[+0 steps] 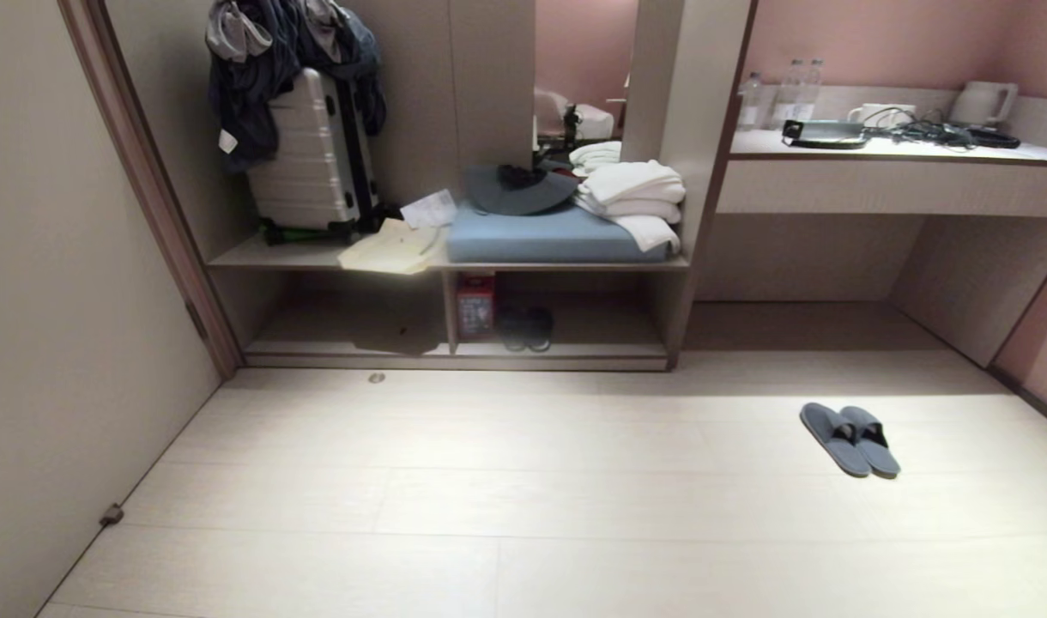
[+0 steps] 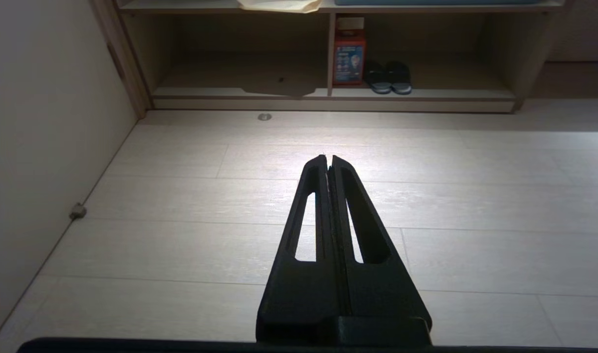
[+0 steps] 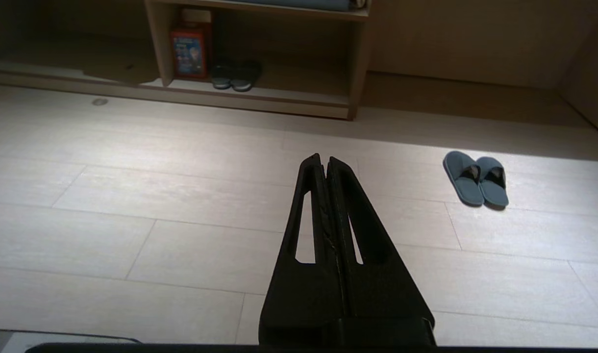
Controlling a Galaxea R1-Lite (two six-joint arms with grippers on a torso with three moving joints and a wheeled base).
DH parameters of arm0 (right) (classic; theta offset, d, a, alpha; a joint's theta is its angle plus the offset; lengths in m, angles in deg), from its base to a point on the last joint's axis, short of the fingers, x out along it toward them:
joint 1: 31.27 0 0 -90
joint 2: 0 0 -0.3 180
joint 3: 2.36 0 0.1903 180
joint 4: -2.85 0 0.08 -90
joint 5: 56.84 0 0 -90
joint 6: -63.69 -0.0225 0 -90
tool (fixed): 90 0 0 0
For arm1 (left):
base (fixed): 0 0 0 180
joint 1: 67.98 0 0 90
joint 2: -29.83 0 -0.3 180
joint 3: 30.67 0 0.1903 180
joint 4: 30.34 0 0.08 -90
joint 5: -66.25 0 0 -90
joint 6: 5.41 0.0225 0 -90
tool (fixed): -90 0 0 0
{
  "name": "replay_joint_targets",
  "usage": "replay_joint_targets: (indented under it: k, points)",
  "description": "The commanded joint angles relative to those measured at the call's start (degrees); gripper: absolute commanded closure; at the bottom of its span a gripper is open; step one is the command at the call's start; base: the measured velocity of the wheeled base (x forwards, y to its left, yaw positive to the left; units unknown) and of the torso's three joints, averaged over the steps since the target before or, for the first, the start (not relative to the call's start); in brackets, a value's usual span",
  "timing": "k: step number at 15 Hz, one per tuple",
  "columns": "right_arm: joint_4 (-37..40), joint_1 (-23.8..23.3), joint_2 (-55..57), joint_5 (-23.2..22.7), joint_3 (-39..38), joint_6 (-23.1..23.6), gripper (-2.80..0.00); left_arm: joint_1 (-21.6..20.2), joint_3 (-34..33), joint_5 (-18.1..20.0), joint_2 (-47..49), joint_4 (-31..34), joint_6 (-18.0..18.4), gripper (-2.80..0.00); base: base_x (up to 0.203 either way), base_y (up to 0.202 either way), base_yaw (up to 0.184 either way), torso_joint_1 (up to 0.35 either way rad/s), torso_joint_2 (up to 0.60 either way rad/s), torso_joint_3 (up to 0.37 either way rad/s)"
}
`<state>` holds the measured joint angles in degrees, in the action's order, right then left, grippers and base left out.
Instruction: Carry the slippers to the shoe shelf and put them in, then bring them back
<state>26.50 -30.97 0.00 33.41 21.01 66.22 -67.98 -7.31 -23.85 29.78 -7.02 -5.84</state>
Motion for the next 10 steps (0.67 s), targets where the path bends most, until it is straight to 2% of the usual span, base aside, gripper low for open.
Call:
replay_joint_targets:
  k: [1, 10]
  points:
    - [-0.02, 0.05, 0.09, 0.02, 0.0, -0.06, 0.0, -0.08, 0.0, 0.01, 0.05, 0.05, 0.0, 0.0, 0.001, -0.071, -0.002, 0.002, 0.0, 0.003]
    - [-0.02, 0.05, 0.09, -0.07, 0.0, -0.15, 0.0, -0.09, 0.0, 0.01, 0.05, -0.04, 0.0, 0.0, 0.0, -0.19, 0.001, 0.001, 0.0, 0.001]
